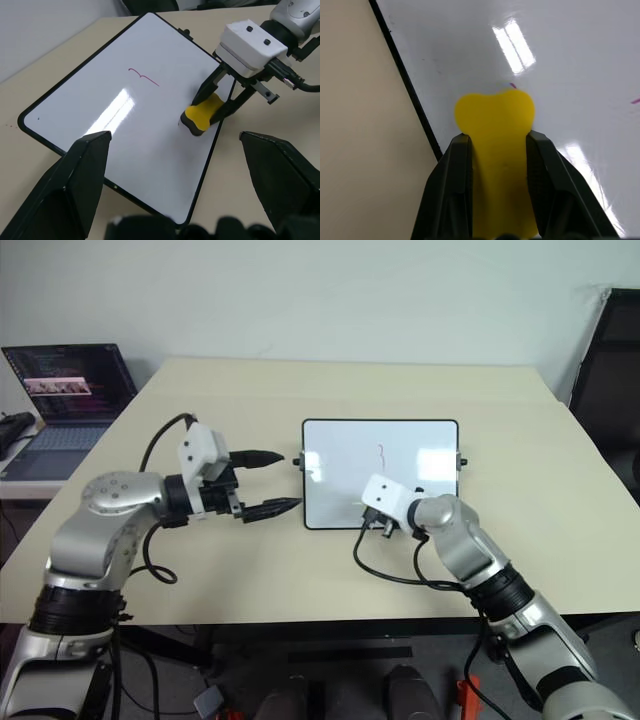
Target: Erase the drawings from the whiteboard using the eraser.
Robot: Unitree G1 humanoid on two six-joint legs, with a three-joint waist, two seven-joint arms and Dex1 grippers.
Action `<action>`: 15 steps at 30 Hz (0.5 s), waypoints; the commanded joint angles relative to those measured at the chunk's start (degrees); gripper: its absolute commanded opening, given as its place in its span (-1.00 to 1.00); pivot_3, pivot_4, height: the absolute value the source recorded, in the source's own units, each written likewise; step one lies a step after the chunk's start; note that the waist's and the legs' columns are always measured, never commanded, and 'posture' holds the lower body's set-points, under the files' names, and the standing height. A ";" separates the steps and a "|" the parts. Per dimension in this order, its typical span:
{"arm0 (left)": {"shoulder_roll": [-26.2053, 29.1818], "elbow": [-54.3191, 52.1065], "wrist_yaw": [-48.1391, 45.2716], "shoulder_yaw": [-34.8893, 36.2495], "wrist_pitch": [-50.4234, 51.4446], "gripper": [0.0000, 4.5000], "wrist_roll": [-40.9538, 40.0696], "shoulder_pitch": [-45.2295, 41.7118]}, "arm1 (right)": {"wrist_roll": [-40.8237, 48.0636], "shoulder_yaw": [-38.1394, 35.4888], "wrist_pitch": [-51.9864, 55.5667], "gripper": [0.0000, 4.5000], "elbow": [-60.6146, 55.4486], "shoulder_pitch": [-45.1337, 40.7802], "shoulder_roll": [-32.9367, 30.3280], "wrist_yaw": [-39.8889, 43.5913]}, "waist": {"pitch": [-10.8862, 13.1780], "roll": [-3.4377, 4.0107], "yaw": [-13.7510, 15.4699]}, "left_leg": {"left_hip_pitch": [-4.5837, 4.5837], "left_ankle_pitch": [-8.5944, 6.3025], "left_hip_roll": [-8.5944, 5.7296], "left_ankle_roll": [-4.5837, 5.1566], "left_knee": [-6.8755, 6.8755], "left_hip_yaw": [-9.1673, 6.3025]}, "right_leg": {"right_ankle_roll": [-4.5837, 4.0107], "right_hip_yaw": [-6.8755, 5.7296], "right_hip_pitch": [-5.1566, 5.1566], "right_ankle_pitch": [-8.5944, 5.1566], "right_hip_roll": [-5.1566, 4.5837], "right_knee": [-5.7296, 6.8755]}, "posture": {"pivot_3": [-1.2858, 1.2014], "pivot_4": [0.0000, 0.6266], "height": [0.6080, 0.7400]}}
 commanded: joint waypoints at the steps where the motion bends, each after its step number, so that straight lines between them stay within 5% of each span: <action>1: 0.09 -2.05 0.19 0.47 -0.23 1.00 -0.39 -0.91 | -1.87 1.58 1.67 -0.52 1.52 0.99 -0.67 1.01 | 0.00 0.00 -0.02 | -0.01 0.00 0.00 0.00 -0.03 0.01 | -0.01 0.01 -0.02 -0.01 0.00 0.00 | 0.03 -0.52 1.00; 15: -0.24 -0.24 -0.48 -0.25 -0.81 1.00 0.05 -2.41 | -4.83 0.97 -0.97 -0.52 -0.38 0.69 -3.07 3.50 | 0.01 0.01 0.13 | -0.35 -0.01 -0.01 -0.01 -0.21 -0.02 | -0.05 -0.05 -0.28 -0.04 0.01 -0.17 | 0.03 -0.52 1.00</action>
